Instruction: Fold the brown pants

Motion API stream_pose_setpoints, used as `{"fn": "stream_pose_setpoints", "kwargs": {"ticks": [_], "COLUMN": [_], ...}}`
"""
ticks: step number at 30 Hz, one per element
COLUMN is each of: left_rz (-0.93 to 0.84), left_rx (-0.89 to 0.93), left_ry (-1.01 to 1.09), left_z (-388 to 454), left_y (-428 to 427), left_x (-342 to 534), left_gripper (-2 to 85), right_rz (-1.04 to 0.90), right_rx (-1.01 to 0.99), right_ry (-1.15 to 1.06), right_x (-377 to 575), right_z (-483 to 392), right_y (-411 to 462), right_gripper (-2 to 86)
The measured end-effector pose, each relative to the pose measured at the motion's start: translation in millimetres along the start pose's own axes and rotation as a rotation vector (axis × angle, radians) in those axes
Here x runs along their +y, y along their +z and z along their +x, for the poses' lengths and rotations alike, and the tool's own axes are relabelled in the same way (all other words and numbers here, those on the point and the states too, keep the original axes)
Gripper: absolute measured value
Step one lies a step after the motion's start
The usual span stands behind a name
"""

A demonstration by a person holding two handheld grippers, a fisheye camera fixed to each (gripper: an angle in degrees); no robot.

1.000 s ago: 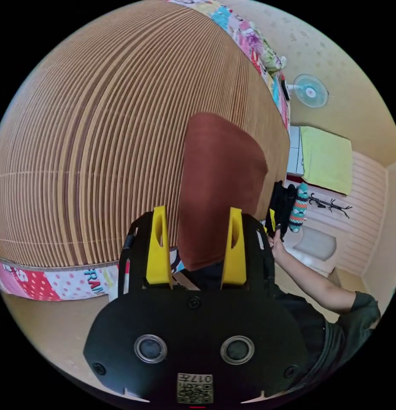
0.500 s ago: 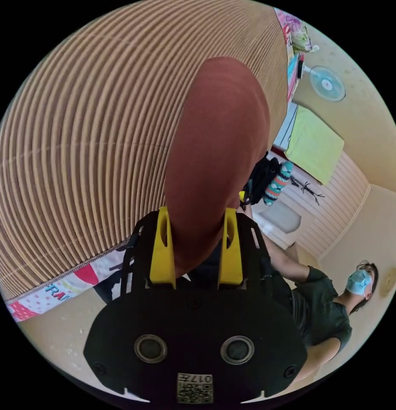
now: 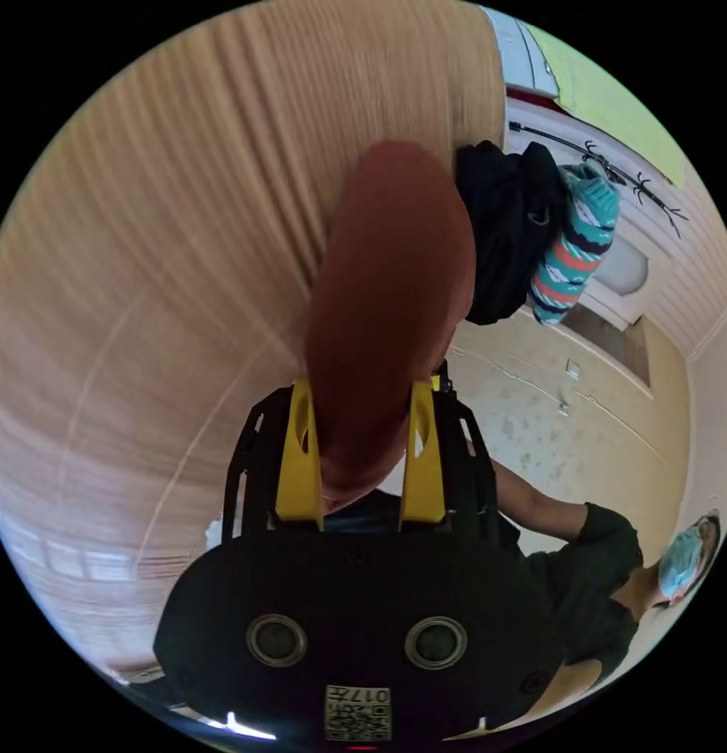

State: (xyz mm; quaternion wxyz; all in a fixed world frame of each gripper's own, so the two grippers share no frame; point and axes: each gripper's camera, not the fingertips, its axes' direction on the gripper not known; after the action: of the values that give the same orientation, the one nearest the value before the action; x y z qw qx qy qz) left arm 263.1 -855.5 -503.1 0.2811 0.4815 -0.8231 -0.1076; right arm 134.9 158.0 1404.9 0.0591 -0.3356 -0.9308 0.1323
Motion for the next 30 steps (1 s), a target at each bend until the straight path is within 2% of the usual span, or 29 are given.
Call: {"fn": "stream_pose_setpoints", "kwargs": {"ticks": [5,8,10,12,15,20,22,26,28,30], "left_rz": [0.084,0.161,0.240,0.310,0.225,0.041,0.080,0.392,0.545,0.741], "left_rx": [-0.157,-0.245,-0.235,-0.156,-0.090,-0.181,-0.125,0.145,0.273,0.465], "left_ry": [-0.007,-0.095,-0.086,-0.142,-0.266,-0.525,-0.574,-0.758,-0.863,-0.985], "left_z": [93,111,110,89,41,-24,-36,-49,-49,-48], "left_y": [-11,-22,-31,-41,-29,10,22,50,69,97], "left_x": [-71,-59,-32,21,103,281,352,508,566,628], "left_gripper": [17.5,16.4,13.8,12.0,10.0,5.5,5.3,5.2,5.2,5.3], "right_rz": [0.142,0.153,0.166,0.237,0.319,0.426,0.461,0.528,0.592,0.666], "right_rx": [-0.017,0.044,0.044,-0.045,-0.180,-0.119,-0.101,-0.024,0.134,0.327], "right_ry": [0.025,0.042,0.039,0.070,0.118,0.268,0.300,0.436,0.493,0.431], "right_x": [-27,-28,-21,-3,25,65,70,60,53,38], "right_z": [-19,-27,-24,-8,20,43,47,46,26,-12], "right_y": [-18,-12,-10,-12,-14,-6,3,43,65,97], "right_gripper": [8.9,9.7,9.6,8.7,6.6,2.9,1.9,0.8,0.6,0.5]}}
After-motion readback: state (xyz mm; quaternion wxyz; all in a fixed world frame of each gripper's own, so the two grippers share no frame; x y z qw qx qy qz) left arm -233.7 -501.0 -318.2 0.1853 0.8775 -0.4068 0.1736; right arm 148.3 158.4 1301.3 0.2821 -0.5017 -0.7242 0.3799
